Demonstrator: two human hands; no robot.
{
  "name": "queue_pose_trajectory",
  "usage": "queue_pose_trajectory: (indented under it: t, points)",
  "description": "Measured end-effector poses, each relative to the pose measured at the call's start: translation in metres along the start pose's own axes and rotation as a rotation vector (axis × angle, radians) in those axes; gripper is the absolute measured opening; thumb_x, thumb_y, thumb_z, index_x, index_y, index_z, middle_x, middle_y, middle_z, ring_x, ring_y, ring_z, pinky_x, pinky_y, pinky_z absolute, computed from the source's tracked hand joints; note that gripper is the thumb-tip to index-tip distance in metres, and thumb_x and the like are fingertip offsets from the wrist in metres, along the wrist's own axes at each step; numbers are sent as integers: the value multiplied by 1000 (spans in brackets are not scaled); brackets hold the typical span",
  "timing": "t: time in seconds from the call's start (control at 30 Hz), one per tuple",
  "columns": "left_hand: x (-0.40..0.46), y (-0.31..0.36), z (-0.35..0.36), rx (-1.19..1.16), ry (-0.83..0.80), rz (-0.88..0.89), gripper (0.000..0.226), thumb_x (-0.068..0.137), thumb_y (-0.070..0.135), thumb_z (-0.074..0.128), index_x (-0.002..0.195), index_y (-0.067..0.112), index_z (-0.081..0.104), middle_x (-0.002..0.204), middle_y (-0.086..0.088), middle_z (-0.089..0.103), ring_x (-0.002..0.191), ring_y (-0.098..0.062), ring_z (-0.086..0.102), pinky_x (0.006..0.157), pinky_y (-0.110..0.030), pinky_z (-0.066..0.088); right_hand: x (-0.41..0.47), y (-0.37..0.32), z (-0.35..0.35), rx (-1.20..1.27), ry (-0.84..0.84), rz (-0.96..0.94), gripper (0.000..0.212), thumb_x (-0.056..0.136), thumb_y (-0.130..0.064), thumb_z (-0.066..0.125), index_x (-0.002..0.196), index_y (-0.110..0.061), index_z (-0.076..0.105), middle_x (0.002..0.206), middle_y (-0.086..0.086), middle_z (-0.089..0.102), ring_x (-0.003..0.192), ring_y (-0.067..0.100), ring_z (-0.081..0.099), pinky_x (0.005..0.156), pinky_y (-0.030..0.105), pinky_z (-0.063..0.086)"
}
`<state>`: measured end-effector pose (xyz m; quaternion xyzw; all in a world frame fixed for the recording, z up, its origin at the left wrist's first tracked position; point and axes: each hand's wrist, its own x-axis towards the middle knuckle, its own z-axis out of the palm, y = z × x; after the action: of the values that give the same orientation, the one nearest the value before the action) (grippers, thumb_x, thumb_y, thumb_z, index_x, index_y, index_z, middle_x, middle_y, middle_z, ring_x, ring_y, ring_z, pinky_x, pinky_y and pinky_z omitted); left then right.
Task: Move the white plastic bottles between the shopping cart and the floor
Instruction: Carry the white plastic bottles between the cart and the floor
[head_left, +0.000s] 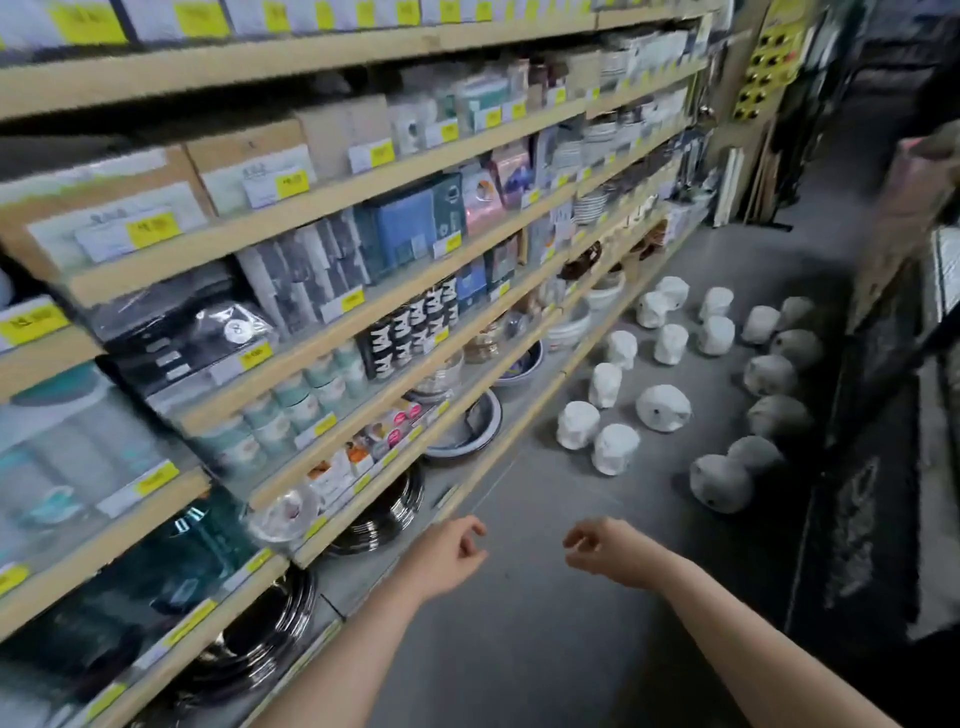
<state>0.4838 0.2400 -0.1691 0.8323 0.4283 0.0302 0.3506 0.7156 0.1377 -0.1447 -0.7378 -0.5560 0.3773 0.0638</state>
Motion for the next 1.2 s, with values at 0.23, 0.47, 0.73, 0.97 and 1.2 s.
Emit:
queue_pose_trajectory:
  t: [0.23,0.47,0.73,0.97,1.2]
  points:
    - [143,41,9,10,-44,73,24,88,21,62,111,16,58,75,11,51,64,-2,49,66,-18,39,60,81,-80,69,49,105,29,90,-31,58,116,-20,60,100,-5,58,82,8,54,61,8,41]
    - [305,69,2,46,-128,126,21,87,24,61,108,22,58,77,12,52,71,-9,53,78,-29,48,148,137,-166,139,98,211,29,89,-32,59,117,-22,60,100,-8,58,84,7,56,75,17,44]
    - [447,112,-12,93,-123,163,24,86,26,61,110,23,60,79,16,51,75,-6,54,79,-28,48,227,194,-257,175,106,285,32,87,-35,61,118,-24,59,102,-6,61,99,13,59,86,23,46]
    - [551,129,7,62,-73,37,24,88,29,59,112,28,57,94,10,55,86,-10,58,84,-32,50,317,268,-341,99,23,211,32,86,-32,63,116,-21,60,104,-3,62,98,12,58,85,19,43]
    - [633,169,31,-22,35,-145,30,90,28,59,120,26,54,110,7,55,95,-8,55,88,-27,46,412,332,-430,18,-156,112,39,87,-33,62,123,-22,54,108,-5,54,100,14,56,97,26,43]
